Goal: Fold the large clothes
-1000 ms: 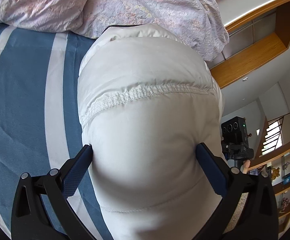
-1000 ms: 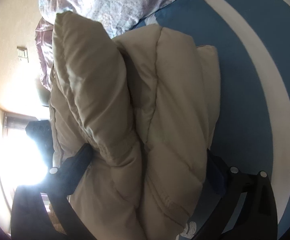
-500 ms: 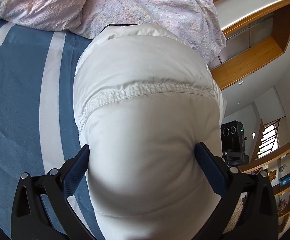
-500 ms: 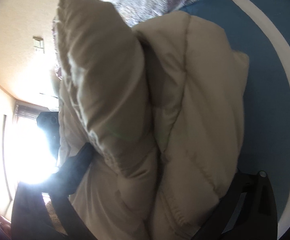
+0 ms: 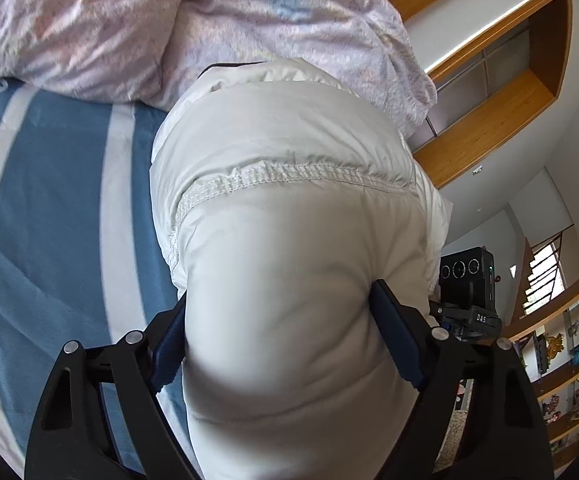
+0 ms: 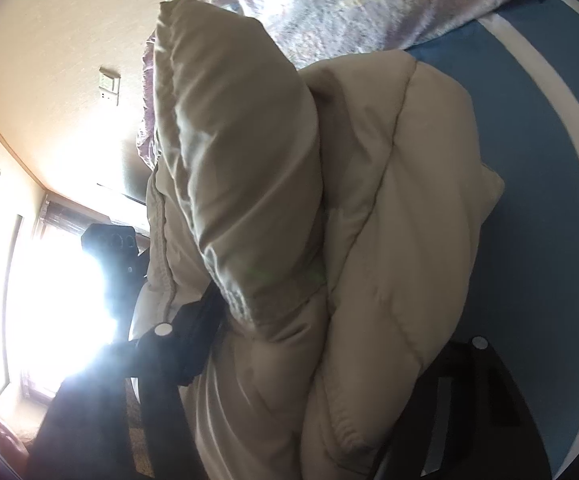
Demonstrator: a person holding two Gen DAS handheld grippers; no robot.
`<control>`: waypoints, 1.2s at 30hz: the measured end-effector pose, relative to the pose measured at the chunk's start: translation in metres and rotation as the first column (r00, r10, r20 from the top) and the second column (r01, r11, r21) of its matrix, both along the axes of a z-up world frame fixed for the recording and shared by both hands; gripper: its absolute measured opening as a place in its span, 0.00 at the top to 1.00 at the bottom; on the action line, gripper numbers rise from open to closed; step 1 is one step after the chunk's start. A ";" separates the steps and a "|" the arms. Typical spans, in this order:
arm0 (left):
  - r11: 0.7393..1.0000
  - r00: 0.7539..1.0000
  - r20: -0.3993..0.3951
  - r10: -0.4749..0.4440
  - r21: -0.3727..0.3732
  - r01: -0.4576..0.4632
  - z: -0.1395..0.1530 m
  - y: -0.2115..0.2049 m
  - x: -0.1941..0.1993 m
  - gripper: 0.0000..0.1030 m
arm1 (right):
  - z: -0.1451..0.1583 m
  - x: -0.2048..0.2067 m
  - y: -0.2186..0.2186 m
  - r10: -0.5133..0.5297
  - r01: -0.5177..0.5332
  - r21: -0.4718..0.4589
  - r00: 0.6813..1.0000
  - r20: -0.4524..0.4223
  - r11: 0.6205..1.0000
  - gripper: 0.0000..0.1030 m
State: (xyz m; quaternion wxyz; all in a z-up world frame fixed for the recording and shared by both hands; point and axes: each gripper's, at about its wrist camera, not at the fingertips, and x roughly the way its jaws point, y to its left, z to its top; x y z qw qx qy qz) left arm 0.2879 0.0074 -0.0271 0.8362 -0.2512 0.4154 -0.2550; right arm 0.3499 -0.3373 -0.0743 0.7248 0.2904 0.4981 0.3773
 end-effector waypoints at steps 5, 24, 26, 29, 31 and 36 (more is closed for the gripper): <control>0.999 0.998 0.038 0.041 0.017 -0.042 0.012 0.019 -0.003 0.18 | 0.006 0.009 0.024 0.022 -0.022 0.021 1.000 0.014 1.000 0.42; 0.979 0.982 0.072 0.173 0.099 -0.179 0.017 0.091 0.013 0.18 | 0.019 0.046 0.105 0.046 -0.043 -0.062 0.998 0.052 0.997 0.43; 0.976 0.983 0.059 0.174 0.120 -0.180 0.010 0.092 0.017 0.17 | 0.013 0.045 0.103 0.020 -0.017 -0.067 0.999 0.036 0.998 0.43; 0.966 0.981 0.074 0.180 0.172 -0.191 0.006 0.087 0.021 0.14 | 0.001 0.041 0.100 -0.013 0.014 -0.068 1.000 0.014 0.998 0.40; 0.946 0.977 0.112 0.183 0.249 -0.206 0.011 0.079 0.018 0.12 | -0.004 0.038 0.097 -0.032 0.032 -0.079 0.999 0.006 0.996 0.37; 0.845 0.955 0.227 0.190 0.458 -0.277 0.026 0.051 0.013 0.08 | -0.006 0.029 0.098 -0.080 0.081 -0.133 0.997 0.012 0.988 0.27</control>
